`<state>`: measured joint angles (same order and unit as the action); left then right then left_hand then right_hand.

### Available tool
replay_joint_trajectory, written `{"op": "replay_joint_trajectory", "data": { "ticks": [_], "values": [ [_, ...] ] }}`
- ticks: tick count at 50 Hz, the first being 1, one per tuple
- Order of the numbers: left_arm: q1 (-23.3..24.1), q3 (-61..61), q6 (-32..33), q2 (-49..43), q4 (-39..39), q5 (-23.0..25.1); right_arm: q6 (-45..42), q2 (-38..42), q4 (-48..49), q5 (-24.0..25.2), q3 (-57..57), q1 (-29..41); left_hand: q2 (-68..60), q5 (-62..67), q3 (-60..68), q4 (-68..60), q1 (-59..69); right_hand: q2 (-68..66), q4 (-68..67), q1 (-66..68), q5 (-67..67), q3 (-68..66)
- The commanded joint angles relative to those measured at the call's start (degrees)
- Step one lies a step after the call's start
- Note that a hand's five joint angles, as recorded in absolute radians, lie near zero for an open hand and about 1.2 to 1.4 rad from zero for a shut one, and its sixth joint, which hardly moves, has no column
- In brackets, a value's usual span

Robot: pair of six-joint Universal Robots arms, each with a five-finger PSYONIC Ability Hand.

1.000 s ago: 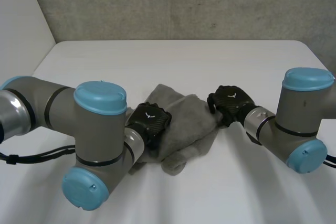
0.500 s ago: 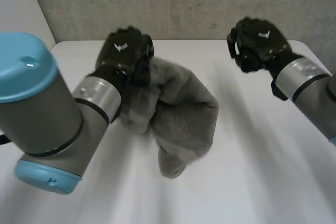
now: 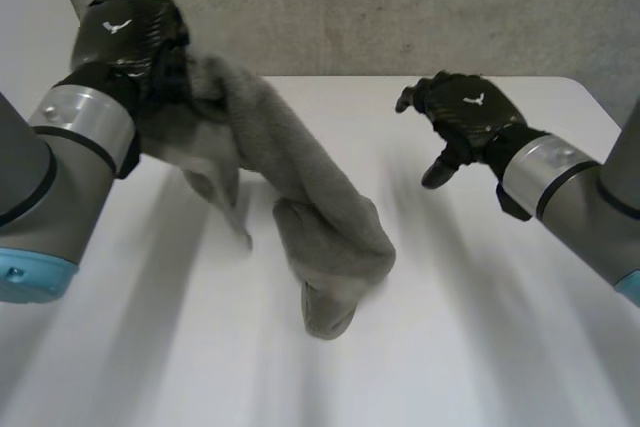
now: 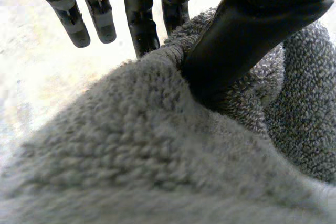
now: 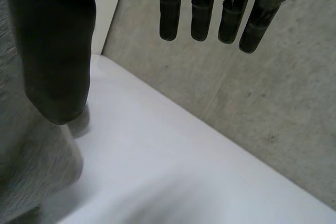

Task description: Fold the towel.

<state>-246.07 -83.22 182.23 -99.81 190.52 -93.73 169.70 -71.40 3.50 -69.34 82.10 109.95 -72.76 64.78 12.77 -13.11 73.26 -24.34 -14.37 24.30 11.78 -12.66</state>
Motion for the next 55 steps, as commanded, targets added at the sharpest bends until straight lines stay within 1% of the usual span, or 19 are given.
{"op": "replay_joint_trajectory", "data": {
  "ticks": [1, 8, 10, 13, 15, 21, 24, 26, 27, 28, 29, 30, 31, 32, 33, 34, 45, 52, 55],
  "values": [
    [-3.27, -5.28, 0.93, -0.04, -0.32, 1.96, -0.25, 3.81, -0.16, -3.43, 0.25, 3.94, -7.24, 5.22, -2.77, 3.11, 6.74, 3.32, 4.37, -3.29, -0.77, 2.66],
    [-6.97, -13.11, 1.46, 1.72, -0.94, 7.60, -0.25, 7.16, -0.16, -3.78, 0.25, 6.85, -7.24, 5.22, -2.77, 3.11, 6.74, 3.32, 4.37, -3.29, -0.77, 2.66],
    [-8.63, -16.79, 3.47, 3.56, -2.43, 11.62, -0.33, 8.12, -0.16, -3.87, 0.25, 7.73, -7.24, 5.22, -2.77, 3.11, 6.74, 2.99, 4.37, -2.95, -0.43, 2.66],
    [-9.34, -18.39, 5.07, 4.18, -3.31, 13.57, -0.60, 8.91, -0.34, -3.87, 0.17, 8.34, -7.24, 5.22, -2.77, 3.11, 6.74, 2.48, 4.37, -2.45, 0.07, 2.66],
    [-11.44, -20.75, 8.65, 5.41, -5.15, 16.81, -1.03, 9.09, -0.60, -3.87, 0.08, 8.52, -7.24, 5.22, -2.77, 3.11, 6.74, 2.48, 4.37, -2.44, 0.08, 2.66],
    [-14.96, -22.08, 12.80, 8.05, -9.20, 19.64, -2.18, 9.53, -0.60, -3.96, -0.27, 8.61, -7.24, 5.22, -2.77, 3.11, 6.74, 2.65, 4.37, -2.61, -0.09, 2.66],
    [-16.28, -21.90, 14.82, 9.46, -12.10, 21.75, -2.27, 9.44, -0.52, -3.87, -0.45, 8.61, -7.24, 5.22, -2.77, 3.11, 6.74, 2.82, 4.37, -2.78, -0.26, 2.66],
    [-17.33, -21.73, 17.97, 10.77, -15.60, 24.89, -2.27, 9.44, -0.52, -3.87, -0.54, 8.61, -7.24, 5.22, -2.77, 3.11, 6.74, 2.82, 4.37, -2.78, -0.26, 2.66],
    [-17.34, -21.73, 17.99, 10.78, -15.62, 24.91, -2.27, 9.44, -0.52, -3.87, -0.54, 8.61, -7.24, 5.22, -2.77, 3.11, 6.74, 2.82, 4.37, -2.78, -0.26, 2.66],
    [-17.86, -21.64, 20.51, 11.04, -17.27, 27.00, -2.36, 9.44, -0.52, -3.87, -0.63, 8.61, -4.26, 2.24, -2.77, 3.11, 3.77, 2.82, 4.37, -2.78, -0.26, 2.66],
    [-18.56, -21.46, 23.06, 11.13, -18.77, 29.02, -2.36, 9.44, -0.52, -3.87, -0.71, 8.52, 6.43, -8.45, -2.77, 3.11, -6.92, 2.98, 4.37, -2.95, -0.43, 2.66],
    [-18.57, -21.46, 23.08, 11.13, -18.78, 29.04, -2.36, 9.44, -0.52, -3.87, -0.71, 8.52, 6.53, -8.55, -2.77, 3.11, -7.03, 2.99, 4.37, -2.95, -0.43, 2.66],
    [-19.18, -21.29, 25.69, 11.13, -20.17, 30.78, -2.44, 9.44, -0.52, -3.87, -0.89, 8.52, 26.02, -28.04, -2.77, 3.11, -26.51, 2.99, 4.37, -2.95, -0.43, 2.66],
    [-19.18, -21.29, 25.72, 11.13, -20.19, 30.80, -2.79, 9.44, -0.43, -3.96, -1.33, 8.52, 26.21, -28.23, -2.77, 3.11, -26.71, 2.99, 4.37, -2.95, -0.43, 2.66],
    [-19.79, -21.20, 27.64, 11.13, -21.06, 31.84, -2.80, 9.44, -0.43, -3.96, -1.33, 8.52, 48.86, -50.88, -2.77, 3.11, -49.36, 2.99, 4.37, -2.95, -0.43, 2.66],
    [-20.06, -21.02, 28.87, 11.04, -21.76, 32.12, -3.06, 9.62, -0.25, -4.05, -1.76, 8.52, 60.25, -62.27, -2.77, 3.11, -60.74, 2.82, 4.37, -2.78, -0.26, 2.66],
    [-19.18, -15.66, 27.22, 11.04, -21.86, 32.12, -2.71, 14.70, -1.04, -3.61, -8.61, 7.73, 61.20, -63.22, -2.77, 3.11, -61.70, -1.71, 4.37, 1.75, 4.27, 2.66],
    [-19.09, -10.66, 21.34, 10.34, -21.16, 32.03, -2.09, 20.69, -4.30, -3.08, -14.60, 7.56, 60.87, -62.89, -2.77, 3.11, -61.36, -4.92, 4.37, 4.96, 7.48, 2.66],
    [-18.92, -9.60, 18.18, 8.68, -20.11, 31.24, 0.46, 23.59, -7.11, -1.24, -17.24, 7.12, 60.36, -62.39, -2.77, 3.11, -60.86, -6.10, 4.37, 6.13, 8.65, 2.66]
  ]
}}
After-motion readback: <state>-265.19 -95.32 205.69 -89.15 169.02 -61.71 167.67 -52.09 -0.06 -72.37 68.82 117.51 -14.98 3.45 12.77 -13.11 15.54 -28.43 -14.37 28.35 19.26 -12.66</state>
